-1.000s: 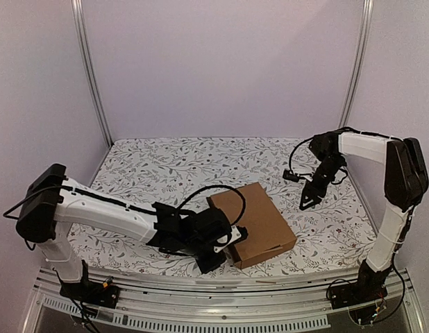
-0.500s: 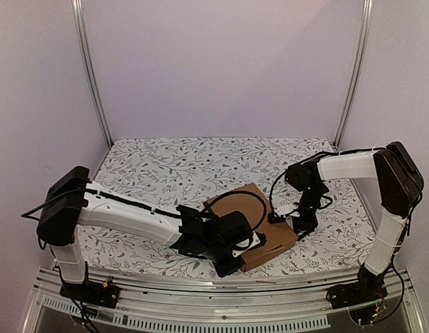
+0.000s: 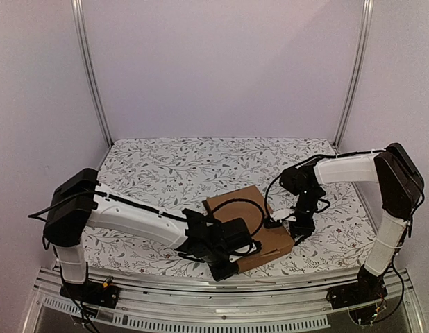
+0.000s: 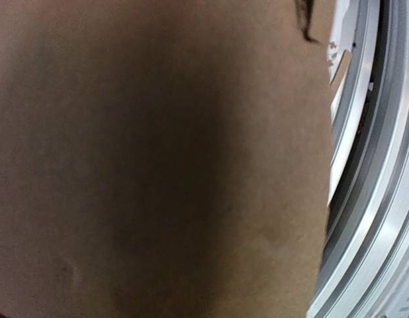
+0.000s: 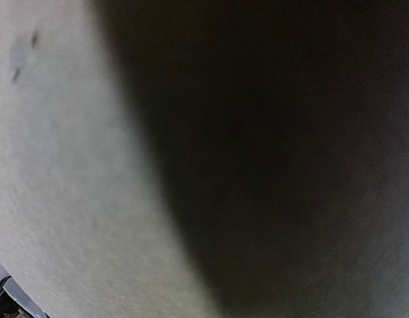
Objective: Fold the paper box
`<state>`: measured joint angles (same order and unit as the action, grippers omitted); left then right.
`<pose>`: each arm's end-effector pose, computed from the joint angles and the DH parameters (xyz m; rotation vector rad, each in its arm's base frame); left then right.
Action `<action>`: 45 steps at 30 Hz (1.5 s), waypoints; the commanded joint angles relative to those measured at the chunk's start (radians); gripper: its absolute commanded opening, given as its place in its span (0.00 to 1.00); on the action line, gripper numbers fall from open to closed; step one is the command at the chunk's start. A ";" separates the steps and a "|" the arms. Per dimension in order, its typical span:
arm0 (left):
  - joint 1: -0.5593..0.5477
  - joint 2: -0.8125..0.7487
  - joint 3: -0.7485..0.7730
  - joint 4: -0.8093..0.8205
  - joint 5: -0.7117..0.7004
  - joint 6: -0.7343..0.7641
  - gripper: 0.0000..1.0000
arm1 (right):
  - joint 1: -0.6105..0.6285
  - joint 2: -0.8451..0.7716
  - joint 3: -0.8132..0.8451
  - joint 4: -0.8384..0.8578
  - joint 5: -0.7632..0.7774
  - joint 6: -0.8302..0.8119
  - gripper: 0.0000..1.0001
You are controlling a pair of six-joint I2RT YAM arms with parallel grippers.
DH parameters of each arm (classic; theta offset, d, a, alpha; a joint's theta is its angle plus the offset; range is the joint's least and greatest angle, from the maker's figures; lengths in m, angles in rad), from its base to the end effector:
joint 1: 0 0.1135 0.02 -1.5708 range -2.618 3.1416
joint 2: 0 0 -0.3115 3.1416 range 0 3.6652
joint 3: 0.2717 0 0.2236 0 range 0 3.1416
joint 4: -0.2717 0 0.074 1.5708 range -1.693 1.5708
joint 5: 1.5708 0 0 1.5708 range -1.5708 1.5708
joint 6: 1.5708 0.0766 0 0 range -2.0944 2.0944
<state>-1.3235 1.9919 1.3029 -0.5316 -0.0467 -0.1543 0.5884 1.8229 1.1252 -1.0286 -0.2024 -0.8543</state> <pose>0.1022 -0.3902 0.1658 1.5561 2.3727 -0.2891 0.2229 0.1672 0.1755 1.9611 -2.2658 -0.3325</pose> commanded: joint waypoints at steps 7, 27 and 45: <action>0.000 -0.250 -0.191 0.047 -0.060 -0.017 0.12 | -0.003 -0.005 0.017 -0.017 -0.091 0.038 0.37; 0.572 -0.119 -0.031 -0.063 0.032 0.135 0.15 | -0.193 0.405 0.602 -0.144 -0.081 -0.009 0.43; 0.466 0.181 0.364 -0.071 0.133 0.072 0.12 | -0.031 0.406 0.626 -0.126 -0.146 0.129 0.42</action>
<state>-0.7914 2.1452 1.6527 -0.6598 -0.0021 -0.0620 0.5259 2.2532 1.7634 -1.2598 -0.2890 -0.7822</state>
